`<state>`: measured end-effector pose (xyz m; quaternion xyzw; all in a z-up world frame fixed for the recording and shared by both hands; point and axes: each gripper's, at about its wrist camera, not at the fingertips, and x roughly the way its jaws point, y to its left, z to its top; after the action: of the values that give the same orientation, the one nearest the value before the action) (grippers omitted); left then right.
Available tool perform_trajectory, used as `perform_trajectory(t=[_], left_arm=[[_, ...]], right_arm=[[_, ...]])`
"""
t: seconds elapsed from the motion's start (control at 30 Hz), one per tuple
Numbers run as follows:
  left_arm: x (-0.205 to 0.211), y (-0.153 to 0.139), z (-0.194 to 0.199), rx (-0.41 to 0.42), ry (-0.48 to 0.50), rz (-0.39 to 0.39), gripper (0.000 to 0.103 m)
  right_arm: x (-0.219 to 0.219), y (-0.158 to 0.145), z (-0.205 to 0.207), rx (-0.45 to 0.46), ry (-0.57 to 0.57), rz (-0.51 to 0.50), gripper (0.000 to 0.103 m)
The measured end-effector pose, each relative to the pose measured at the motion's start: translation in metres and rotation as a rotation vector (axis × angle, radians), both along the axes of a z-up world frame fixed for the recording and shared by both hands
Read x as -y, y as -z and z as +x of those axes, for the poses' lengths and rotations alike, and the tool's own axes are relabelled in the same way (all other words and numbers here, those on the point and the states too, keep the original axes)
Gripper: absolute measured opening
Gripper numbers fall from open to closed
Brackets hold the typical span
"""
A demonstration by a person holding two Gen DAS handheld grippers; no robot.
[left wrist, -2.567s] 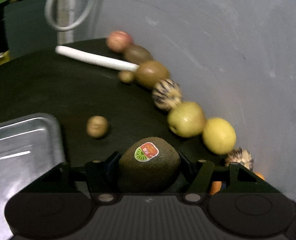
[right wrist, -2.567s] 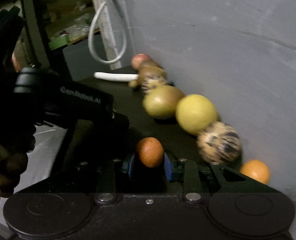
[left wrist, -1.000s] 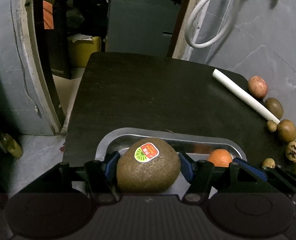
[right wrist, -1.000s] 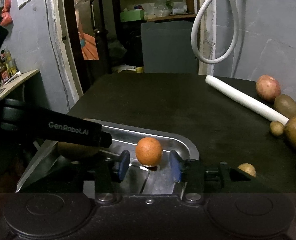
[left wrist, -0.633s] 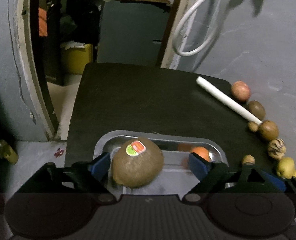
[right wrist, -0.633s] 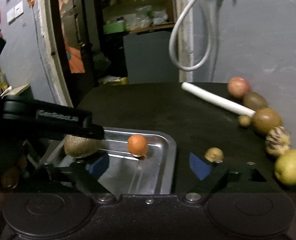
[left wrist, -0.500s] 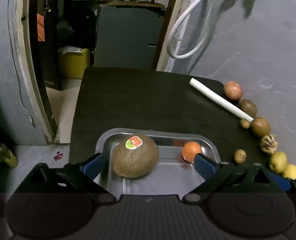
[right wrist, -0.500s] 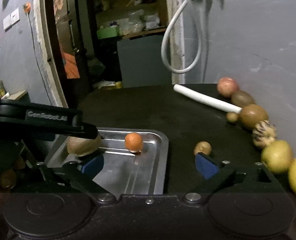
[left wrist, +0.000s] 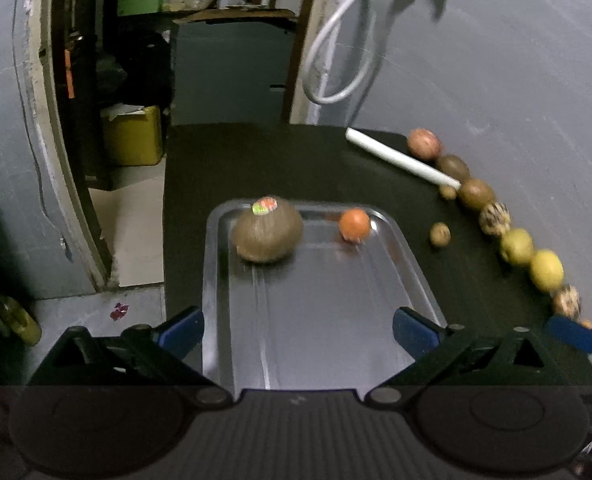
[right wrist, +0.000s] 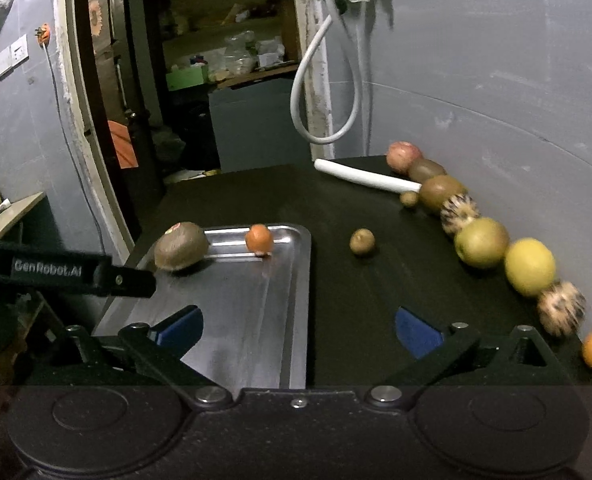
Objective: Organize fruits
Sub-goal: 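Grasp the striped melon with the left gripper while the right gripper grasps an orange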
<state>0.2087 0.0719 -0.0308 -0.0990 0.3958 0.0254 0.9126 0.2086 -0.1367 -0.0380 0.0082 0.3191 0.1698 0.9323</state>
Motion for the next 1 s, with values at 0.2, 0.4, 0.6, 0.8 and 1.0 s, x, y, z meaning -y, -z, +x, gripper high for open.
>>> perform_trajectory(t=[0.2, 0.4, 0.6, 0.8, 1.0], left_arm=[[0.009, 0.005, -0.023, -0.022, 0.053, 0.008, 0.102], [0.03, 0.006, -0.038, -0.059, 0.132, 0.02, 0.102], [0.055, 0.014, -0.04, -0.107, 0.203, 0.021, 0.102], [0.084, 0.02, -0.026, -0.135, 0.254, -0.001, 0.102], [0.123, 0.023, 0.004, -0.147, 0.33, -0.014, 0.102]], right_arm=[[0.015, 0.0, -0.031, -0.004, 0.024, -0.002, 0.102], [0.032, 0.001, -0.052, -0.037, 0.048, -0.016, 0.102], [0.056, 0.005, -0.061, -0.092, 0.08, -0.041, 0.102], [0.086, 0.01, -0.058, -0.111, 0.17, -0.06, 0.102], [0.117, 0.025, -0.054, -0.088, 0.348, -0.155, 0.102]])
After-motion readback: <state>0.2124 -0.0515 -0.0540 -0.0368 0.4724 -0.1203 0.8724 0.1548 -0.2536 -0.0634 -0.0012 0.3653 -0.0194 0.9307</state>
